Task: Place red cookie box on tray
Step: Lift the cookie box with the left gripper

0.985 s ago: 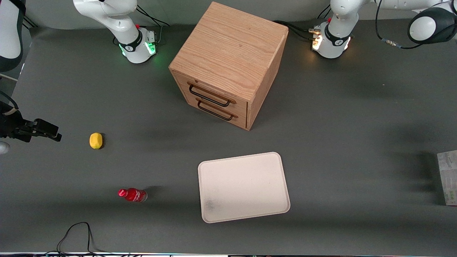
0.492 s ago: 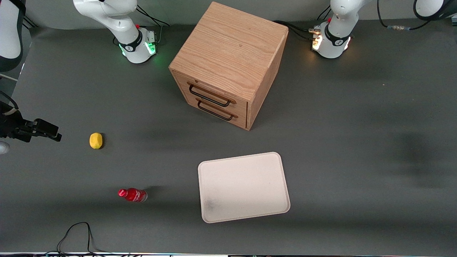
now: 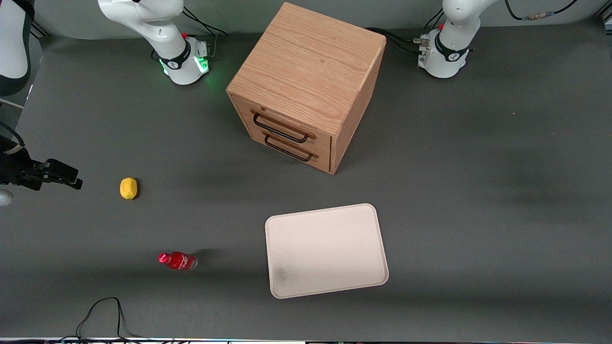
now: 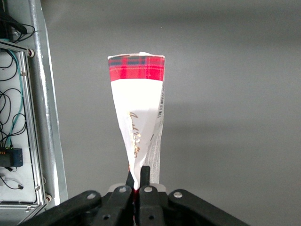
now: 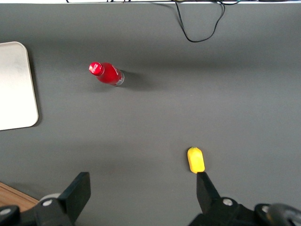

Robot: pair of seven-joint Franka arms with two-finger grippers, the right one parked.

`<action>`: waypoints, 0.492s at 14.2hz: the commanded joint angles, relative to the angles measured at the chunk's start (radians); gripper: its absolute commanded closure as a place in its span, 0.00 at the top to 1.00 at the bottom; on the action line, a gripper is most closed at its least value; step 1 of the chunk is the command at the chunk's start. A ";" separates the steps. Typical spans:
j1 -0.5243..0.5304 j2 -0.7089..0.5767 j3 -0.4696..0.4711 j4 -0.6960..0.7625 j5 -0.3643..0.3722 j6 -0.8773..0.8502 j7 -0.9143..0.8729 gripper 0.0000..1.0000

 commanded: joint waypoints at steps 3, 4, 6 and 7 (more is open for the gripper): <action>-0.115 -0.079 0.001 -0.121 0.013 -0.003 -0.157 0.00; -0.164 -0.096 0.001 -0.155 0.013 0.000 -0.218 0.00; -0.245 -0.121 0.001 -0.196 0.007 0.000 -0.350 0.00; -0.291 -0.128 0.001 -0.213 0.006 0.003 -0.422 0.00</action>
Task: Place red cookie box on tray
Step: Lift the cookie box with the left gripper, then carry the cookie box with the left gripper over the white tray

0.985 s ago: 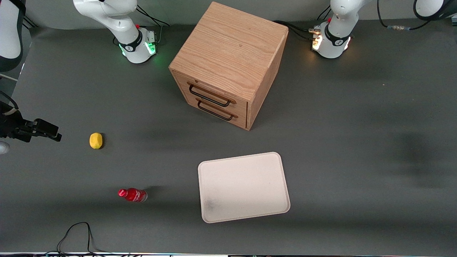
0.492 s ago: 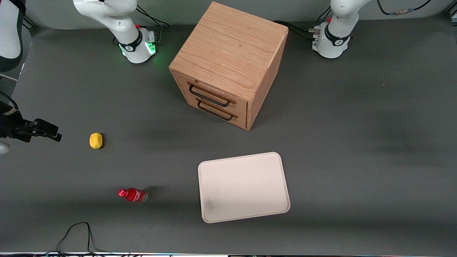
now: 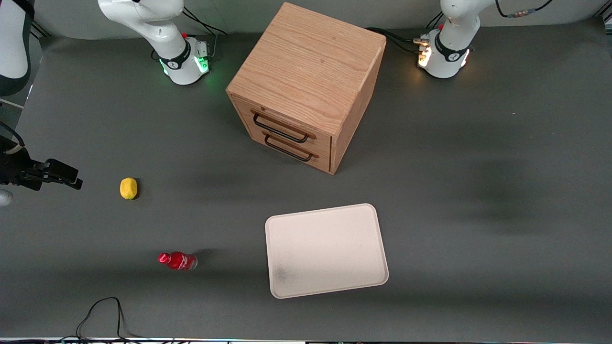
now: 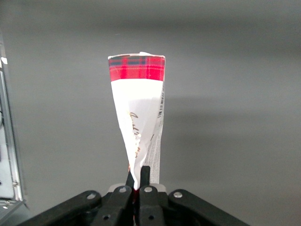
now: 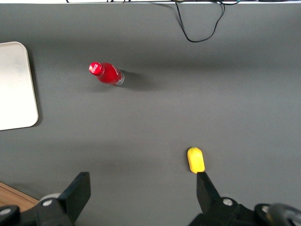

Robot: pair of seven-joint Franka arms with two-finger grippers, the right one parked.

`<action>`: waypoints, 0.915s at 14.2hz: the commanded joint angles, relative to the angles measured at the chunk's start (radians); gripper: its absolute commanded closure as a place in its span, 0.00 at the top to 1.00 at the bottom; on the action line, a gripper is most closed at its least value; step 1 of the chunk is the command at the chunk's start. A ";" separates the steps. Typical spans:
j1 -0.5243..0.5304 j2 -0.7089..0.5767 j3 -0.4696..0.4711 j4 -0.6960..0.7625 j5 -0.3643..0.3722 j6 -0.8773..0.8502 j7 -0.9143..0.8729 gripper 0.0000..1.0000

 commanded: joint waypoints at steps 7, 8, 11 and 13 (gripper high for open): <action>-0.362 -0.080 0.018 -0.123 -0.058 0.029 -0.623 0.00; -0.394 -0.080 0.018 -0.122 -0.079 0.035 -0.672 0.00; -0.477 -0.086 0.015 -0.122 -0.133 0.077 -0.746 0.00; -0.526 -0.086 0.010 -0.122 -0.139 0.077 -0.758 0.00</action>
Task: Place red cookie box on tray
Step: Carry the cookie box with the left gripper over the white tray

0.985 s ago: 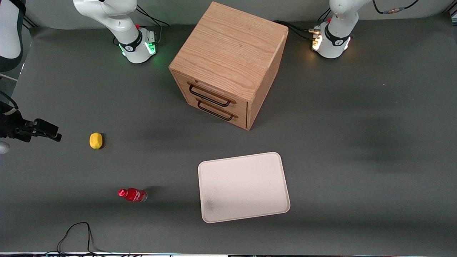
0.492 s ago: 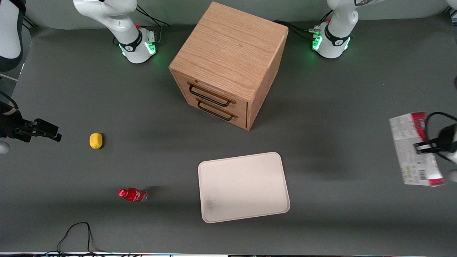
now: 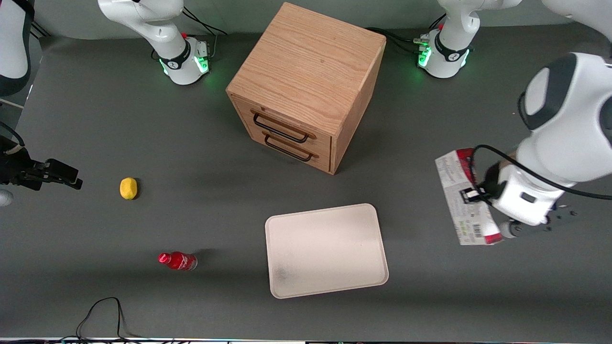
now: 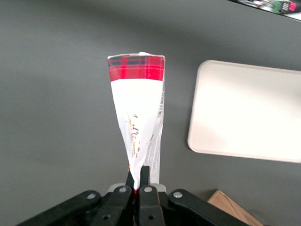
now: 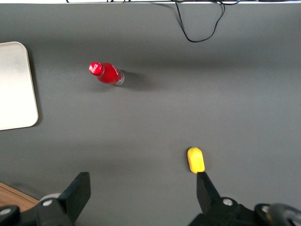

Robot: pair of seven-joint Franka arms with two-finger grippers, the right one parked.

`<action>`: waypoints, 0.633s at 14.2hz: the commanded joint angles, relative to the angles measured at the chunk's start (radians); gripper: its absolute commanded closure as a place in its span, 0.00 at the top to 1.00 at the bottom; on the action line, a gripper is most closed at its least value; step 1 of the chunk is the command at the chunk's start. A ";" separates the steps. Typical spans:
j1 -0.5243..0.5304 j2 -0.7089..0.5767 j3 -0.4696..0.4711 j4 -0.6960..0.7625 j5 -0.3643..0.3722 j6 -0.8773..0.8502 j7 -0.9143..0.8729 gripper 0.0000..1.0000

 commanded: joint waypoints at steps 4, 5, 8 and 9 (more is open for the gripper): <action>-0.136 -0.040 0.003 -0.042 -0.020 0.015 -0.095 0.00; -0.158 -0.037 0.003 -0.042 -0.018 0.017 -0.112 0.00; -0.221 -0.029 0.005 -0.035 -0.005 0.047 -0.185 0.00; -0.236 -0.021 0.005 -0.033 0.011 0.070 -0.202 0.00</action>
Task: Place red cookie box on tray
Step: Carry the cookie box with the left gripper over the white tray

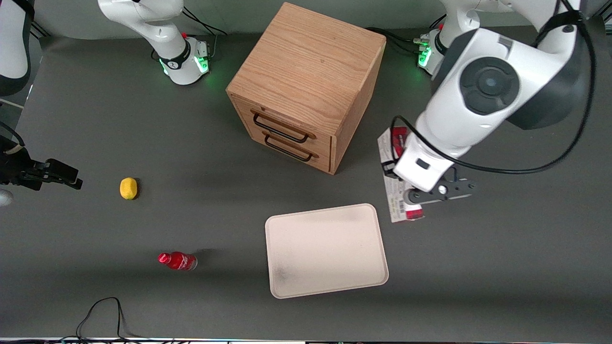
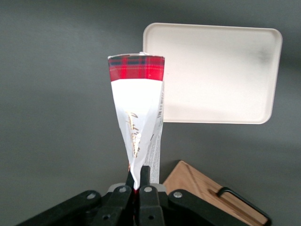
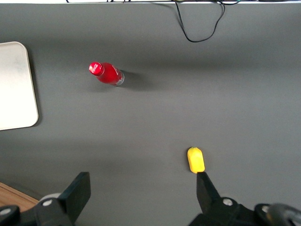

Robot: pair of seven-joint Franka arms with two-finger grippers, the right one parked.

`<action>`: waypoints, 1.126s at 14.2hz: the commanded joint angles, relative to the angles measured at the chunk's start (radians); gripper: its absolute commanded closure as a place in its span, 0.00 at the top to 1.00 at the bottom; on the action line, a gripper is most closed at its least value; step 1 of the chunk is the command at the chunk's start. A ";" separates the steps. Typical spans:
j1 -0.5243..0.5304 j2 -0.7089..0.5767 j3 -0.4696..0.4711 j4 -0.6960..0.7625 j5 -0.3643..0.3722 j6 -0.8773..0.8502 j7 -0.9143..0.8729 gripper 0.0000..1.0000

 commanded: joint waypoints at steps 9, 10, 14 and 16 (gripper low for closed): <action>-0.036 0.150 0.022 0.024 0.116 0.208 -0.093 0.00; -0.036 0.186 0.023 0.056 0.132 0.217 -0.093 0.00; -0.044 0.280 0.051 0.110 0.143 0.268 -0.093 0.00; -0.044 0.320 0.051 0.111 0.143 0.305 -0.092 0.00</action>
